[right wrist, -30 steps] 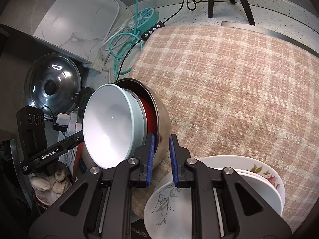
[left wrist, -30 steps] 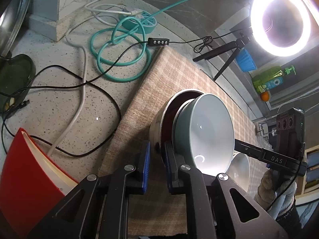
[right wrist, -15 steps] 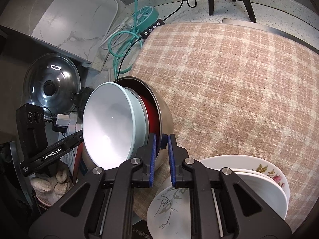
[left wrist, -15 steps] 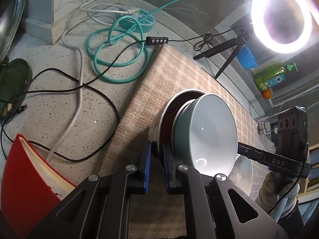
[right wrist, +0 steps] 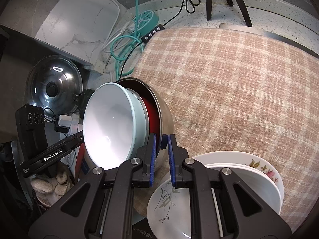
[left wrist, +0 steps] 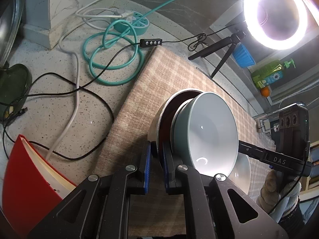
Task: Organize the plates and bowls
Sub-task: 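Lift the bowl stack and carry it over the floral plate stack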
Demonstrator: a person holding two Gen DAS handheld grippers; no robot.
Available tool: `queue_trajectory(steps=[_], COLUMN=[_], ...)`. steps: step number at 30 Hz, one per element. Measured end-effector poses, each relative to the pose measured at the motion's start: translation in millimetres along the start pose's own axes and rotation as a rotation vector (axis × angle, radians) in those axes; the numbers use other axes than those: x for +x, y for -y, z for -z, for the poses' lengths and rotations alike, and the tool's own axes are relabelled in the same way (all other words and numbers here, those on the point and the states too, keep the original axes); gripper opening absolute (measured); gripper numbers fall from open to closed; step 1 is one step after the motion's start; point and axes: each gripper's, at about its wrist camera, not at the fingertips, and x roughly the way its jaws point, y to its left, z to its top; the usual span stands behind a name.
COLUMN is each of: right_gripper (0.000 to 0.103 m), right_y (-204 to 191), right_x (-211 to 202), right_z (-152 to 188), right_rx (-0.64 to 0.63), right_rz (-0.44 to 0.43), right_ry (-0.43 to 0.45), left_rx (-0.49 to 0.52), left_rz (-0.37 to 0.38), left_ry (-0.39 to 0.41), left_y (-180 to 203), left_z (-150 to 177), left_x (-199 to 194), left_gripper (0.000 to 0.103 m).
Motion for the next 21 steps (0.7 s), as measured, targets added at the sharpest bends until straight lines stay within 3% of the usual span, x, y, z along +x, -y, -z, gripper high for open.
queue_trajectory(steps=[21], right_gripper=[0.012], right_y=[15.5], right_x=[-75.2], right_z=[19.1], right_rx=[0.006], right_rz=[-0.019], right_ry=[0.074], left_rx=[0.096], left_rz=[0.029], left_ry=[0.05], left_y=[61.9], left_z=[3.5], left_x=[-28.1], left_gripper=[0.009])
